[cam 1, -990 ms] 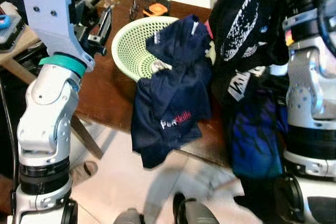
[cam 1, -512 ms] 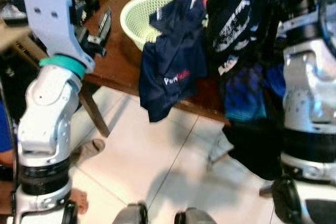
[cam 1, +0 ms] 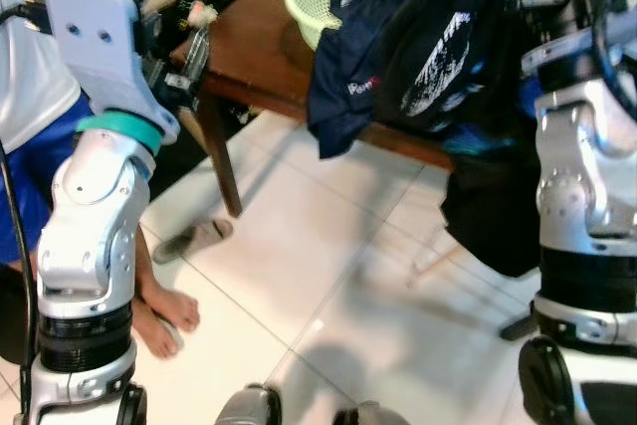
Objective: Hang hanger
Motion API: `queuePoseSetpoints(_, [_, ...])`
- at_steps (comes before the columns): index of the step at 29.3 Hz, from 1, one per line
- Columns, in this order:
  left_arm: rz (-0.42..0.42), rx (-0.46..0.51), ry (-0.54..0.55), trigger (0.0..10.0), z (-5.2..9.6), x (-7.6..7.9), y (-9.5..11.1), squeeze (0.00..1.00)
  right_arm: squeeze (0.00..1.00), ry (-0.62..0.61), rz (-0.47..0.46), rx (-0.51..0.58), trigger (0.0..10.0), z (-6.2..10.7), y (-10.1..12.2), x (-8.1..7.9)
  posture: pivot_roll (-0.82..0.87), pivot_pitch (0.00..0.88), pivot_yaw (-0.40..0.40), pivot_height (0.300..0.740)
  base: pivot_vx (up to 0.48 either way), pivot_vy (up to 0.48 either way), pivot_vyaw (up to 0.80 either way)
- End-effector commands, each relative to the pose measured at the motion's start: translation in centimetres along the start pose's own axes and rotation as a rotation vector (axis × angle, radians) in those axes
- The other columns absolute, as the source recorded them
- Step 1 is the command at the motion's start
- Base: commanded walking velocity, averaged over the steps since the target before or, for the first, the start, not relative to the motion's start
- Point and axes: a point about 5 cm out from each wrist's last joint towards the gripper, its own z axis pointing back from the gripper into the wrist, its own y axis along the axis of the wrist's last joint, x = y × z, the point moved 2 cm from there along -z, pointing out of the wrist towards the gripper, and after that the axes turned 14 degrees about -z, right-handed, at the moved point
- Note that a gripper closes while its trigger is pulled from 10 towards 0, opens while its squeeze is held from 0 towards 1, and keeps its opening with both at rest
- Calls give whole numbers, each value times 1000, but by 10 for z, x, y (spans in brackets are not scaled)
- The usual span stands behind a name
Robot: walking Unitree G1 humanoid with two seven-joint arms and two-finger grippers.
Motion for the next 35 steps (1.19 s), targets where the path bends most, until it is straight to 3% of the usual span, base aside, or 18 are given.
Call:
queuePoseSetpoints(1, [-4, -19, 4, 10000, 2, -1, -5, 0, 0, 28, -1, 25, 10000, -2, 5, -7, 41, 39, 9, 740, -307, 0, 0])
queuePoseSetpoints(11, [23, -42, -22, 10000, 1, 7, -8, 0, 0, 32, 40, -31, 10000, 1, -6, -5, 36, 42, 9, 740, -56, 0, 0])
queuePoseSetpoints(15, [52, -41, -56, 10000, 1, 20, -8, 0, 0, 31, 48, -56, 10000, 4, -11, -4, 31, 44, 9, 740, 0, 0, 0])
queuePoseSetpoints(27, [73, -82, -78, 10000, 2, 28, -17, 0, 0, 39, 82, -107, 10000, 9, -22, -4, 26, 43, 9, 740, 0, 0, 79])
queuePoseSetpoints(29, [70, -131, -93, 10000, 7, 34, -30, 0, 0, 19, 100, -179, 10000, 21, -41, 1, 26, 39, 6, 740, 0, 0, 778])
queuePoseSetpoints(32, [67, -160, -102, 10000, 11, 38, -38, 0, 0, 3, 105, -220, 10000, 29, -51, 4, 22, 39, 5, 740, 0, 0, 781])
queuePoseSetpoints(34, [49, -247, -121, 10000, 21, 46, -61, 0, 0, -40, 103, -325, 10000, 51, -77, 12, 18, 37, 4, 740, 0, 0, 781])
queuePoseSetpoints(35, [49, -247, -121, 10000, 21, 46, -61, 0, 0, -40, 103, -325, 10000, 51, -77, 12, 18, 37, 4, 740, 0, 0, 781])
